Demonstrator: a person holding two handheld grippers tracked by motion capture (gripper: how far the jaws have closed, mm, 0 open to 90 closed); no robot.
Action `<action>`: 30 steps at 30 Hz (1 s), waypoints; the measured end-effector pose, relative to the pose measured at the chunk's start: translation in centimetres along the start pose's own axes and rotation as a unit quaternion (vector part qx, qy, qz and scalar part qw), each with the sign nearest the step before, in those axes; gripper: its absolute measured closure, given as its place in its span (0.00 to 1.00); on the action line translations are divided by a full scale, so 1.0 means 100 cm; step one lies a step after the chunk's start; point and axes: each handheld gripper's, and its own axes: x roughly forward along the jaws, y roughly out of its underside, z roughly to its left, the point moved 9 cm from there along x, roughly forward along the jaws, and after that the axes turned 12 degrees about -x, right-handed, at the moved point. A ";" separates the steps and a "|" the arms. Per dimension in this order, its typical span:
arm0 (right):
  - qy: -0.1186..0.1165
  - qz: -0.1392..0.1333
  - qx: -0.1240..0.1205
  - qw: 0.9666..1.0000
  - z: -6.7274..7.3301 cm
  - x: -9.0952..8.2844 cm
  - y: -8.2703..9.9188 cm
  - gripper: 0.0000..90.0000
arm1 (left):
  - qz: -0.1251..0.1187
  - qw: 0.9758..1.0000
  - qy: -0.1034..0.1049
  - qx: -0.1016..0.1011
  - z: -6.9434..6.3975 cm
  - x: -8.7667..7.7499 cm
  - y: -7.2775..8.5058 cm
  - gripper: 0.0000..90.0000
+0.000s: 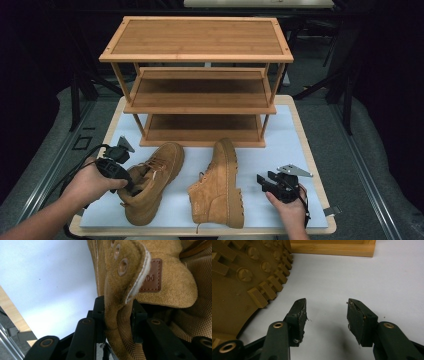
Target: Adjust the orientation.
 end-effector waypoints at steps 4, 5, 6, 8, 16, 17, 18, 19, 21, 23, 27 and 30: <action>0.001 0.001 0.000 1.000 -0.001 0.000 0.001 0.55 | 0.003 1.000 0.008 -0.012 0.001 0.000 -0.001 0.83; -0.001 -0.001 0.002 1.000 0.000 0.001 0.000 0.55 | 0.000 1.000 0.011 -0.018 0.002 -0.002 -0.002 0.83; -0.005 0.002 0.002 1.000 0.000 0.001 0.001 0.55 | -0.004 1.000 0.014 -0.021 0.002 -0.003 -0.003 0.84; -0.002 0.002 0.002 1.000 -0.001 0.001 0.001 0.55 | -0.008 1.000 0.018 -0.022 0.003 -0.005 -0.004 0.85; -0.002 0.000 0.010 1.000 -0.003 0.001 0.002 0.55 | 0.007 0.993 0.091 -0.070 -0.002 -0.025 -0.003 0.87; -0.002 0.001 0.010 1.000 -0.003 0.001 0.002 0.55 | 0.007 0.993 0.096 -0.075 -0.002 -0.028 -0.002 0.87; -0.003 0.001 0.010 1.000 -0.003 0.001 0.002 0.55 | 0.008 0.991 0.103 -0.080 -0.002 -0.031 -0.002 0.87; -0.002 0.001 0.011 1.000 -0.003 0.001 0.002 0.55 | 0.010 0.990 0.112 -0.086 -0.003 -0.034 -0.001 0.88; -0.002 0.001 0.010 1.000 -0.003 0.001 0.002 0.55 | 0.007 0.987 0.128 -0.096 -0.003 -0.041 -0.001 0.88; -0.002 0.000 0.011 1.000 -0.003 0.001 0.002 0.55 | 0.007 0.984 0.142 -0.104 -0.002 -0.048 0.000 0.88; 0.002 -0.008 0.014 1.000 -0.005 0.001 0.001 0.55 | -0.007 0.979 0.169 -0.117 0.000 -0.064 0.003 0.88; 0.003 -0.006 0.016 1.000 -0.005 0.002 0.001 0.55 | -0.020 0.973 0.194 -0.127 -0.001 -0.074 0.006 0.88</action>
